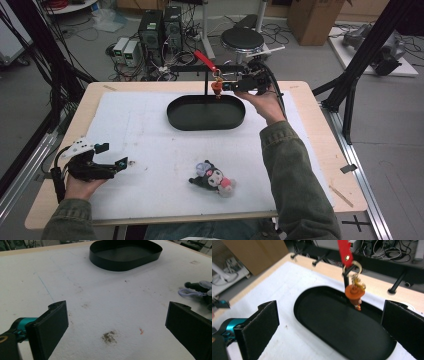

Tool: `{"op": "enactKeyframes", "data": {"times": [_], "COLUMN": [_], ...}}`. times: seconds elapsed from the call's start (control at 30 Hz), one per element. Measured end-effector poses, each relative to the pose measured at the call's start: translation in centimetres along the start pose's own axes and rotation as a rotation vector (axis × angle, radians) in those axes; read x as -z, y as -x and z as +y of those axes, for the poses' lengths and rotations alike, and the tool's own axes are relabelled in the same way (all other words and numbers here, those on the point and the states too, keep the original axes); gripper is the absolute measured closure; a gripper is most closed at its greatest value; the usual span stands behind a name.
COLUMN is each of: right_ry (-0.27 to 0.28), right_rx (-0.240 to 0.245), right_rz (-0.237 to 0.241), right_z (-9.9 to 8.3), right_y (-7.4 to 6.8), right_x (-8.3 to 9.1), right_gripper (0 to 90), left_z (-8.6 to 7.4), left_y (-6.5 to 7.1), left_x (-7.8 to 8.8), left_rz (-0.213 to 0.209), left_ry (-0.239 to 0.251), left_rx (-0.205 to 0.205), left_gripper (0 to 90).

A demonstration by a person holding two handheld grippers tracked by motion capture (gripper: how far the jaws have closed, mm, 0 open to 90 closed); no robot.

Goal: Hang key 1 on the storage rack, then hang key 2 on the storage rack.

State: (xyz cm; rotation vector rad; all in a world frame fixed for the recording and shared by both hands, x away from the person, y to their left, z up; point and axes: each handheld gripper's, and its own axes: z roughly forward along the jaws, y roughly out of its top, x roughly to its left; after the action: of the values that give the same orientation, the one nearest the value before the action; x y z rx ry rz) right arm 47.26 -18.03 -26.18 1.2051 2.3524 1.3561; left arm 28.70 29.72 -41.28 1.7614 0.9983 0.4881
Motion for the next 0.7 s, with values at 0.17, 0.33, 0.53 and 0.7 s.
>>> {"op": "enactKeyframes", "data": {"times": [0.17,0.33,0.53,0.7], "right_ry": [-0.031,-0.074,-0.085,-0.104], "right_rx": [0.021,0.038,0.061,0.089], "right_rz": [0.011,0.015,0.029,0.018], "right_z": [-1.5,-2.7,-4.7,-6.5], "right_y": [-1.0,-2.3,-3.5,-4.5], "right_x": [-0.1,-0.3,-0.1,-0.1], "right_gripper": [0.8,0.8,0.8,0.8], "left_z": [0.0,0.0,0.0,0.0], "left_y": [0.1,0.1,0.1,0.1], "left_x": [-0.1,0.1,0.0,0.0], "left_rz": [0.000,0.001,0.000,0.002], "left_ry": [0.000,0.001,0.000,-0.002], "left_rx": [0.001,-0.001,-0.002,-0.002], "left_gripper": [4.9,5.0,4.9,4.9]}}
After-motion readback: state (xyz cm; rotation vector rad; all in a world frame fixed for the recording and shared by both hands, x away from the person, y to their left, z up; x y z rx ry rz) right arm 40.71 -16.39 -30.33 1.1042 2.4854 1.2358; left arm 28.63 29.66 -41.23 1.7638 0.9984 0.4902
